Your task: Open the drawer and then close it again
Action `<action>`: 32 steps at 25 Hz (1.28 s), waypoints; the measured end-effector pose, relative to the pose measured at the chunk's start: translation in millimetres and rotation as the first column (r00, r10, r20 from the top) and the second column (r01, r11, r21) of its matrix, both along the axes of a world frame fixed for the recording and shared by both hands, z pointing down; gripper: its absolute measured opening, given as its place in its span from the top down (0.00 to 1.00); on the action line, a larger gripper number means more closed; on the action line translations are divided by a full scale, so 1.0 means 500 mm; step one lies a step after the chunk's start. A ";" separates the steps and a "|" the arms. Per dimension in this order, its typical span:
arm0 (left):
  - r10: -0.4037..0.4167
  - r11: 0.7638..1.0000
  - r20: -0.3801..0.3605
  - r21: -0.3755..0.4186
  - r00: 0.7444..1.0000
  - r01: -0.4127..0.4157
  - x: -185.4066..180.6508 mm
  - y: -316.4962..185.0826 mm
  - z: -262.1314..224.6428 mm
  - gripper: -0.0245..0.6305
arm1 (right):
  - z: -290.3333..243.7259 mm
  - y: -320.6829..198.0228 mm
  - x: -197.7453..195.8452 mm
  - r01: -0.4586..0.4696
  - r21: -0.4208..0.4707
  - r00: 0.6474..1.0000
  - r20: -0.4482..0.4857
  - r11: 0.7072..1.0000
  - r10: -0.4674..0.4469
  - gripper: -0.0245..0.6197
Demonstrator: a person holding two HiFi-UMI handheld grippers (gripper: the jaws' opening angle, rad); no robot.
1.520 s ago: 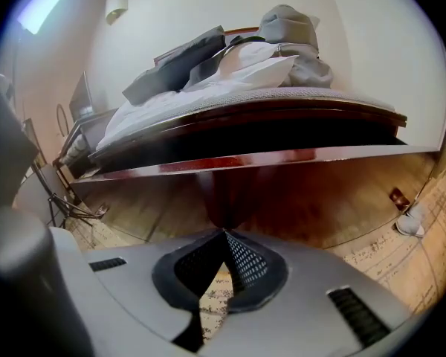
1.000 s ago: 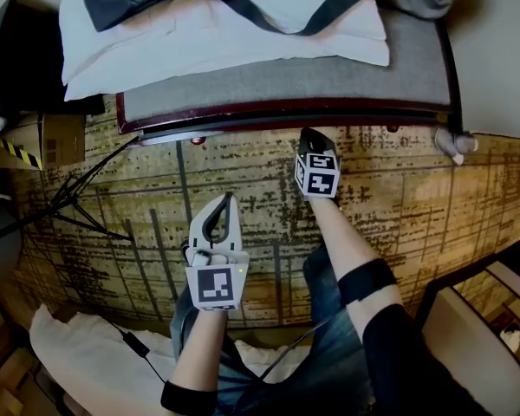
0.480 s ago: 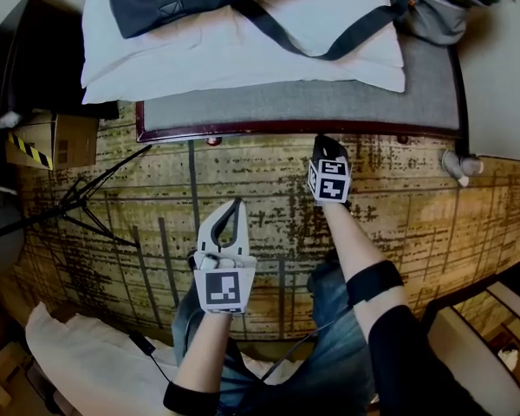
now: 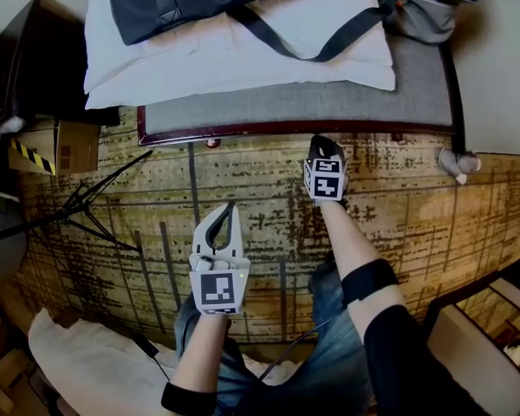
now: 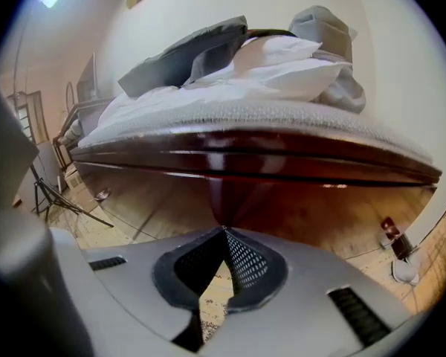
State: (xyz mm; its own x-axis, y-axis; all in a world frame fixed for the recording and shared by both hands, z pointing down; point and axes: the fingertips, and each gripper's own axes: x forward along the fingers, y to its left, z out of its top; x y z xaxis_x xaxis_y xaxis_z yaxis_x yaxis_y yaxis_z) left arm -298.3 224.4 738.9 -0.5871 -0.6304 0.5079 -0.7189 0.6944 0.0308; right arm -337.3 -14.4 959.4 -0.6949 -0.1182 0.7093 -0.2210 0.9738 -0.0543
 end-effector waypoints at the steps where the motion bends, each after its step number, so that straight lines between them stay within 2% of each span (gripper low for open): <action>1: -0.001 1.000 -0.003 0.003 1.000 0.001 0.003 0.001 -0.010 0.96 | -0.016 0.004 0.002 0.015 0.014 1.000 0.004 1.000 -0.015 0.96; 4: 0.015 1.000 -0.002 0.000 1.000 -0.015 0.010 0.003 -0.054 0.96 | -0.088 0.026 0.010 0.082 0.049 0.996 0.019 0.995 -0.083 0.96; 8: 0.037 0.999 -0.006 -0.013 0.999 -0.037 0.020 0.023 -0.152 0.96 | -0.236 0.059 0.049 0.113 0.040 0.992 0.044 0.993 -0.114 0.95; 14: 0.124 0.991 0.038 -0.056 0.992 -0.122 0.035 0.039 -0.365 0.96 | -0.570 0.087 0.112 0.146 0.056 0.978 0.144 0.988 -0.153 0.95; 18: 0.137 0.990 0.054 -0.043 0.989 -0.135 0.052 0.045 -0.506 0.96 | -0.792 0.095 0.175 0.164 0.115 0.962 0.201 0.980 -0.184 0.95; 22: 0.141 0.990 0.088 -0.017 0.986 -0.140 0.048 0.051 -0.635 0.96 | -0.973 0.106 0.215 0.170 0.110 0.949 0.251 0.979 -0.192 0.95; 27: 0.164 0.986 0.131 0.003 0.978 -0.166 0.066 0.055 -0.750 0.96 | -1.131 0.106 0.271 0.162 0.118 0.934 0.302 0.980 -0.190 0.95; 32: 0.156 0.985 0.135 0.052 0.978 -0.164 0.070 0.070 -0.813 0.96 | -1.220 0.100 0.301 0.138 0.133 0.928 0.330 0.981 -0.175 0.95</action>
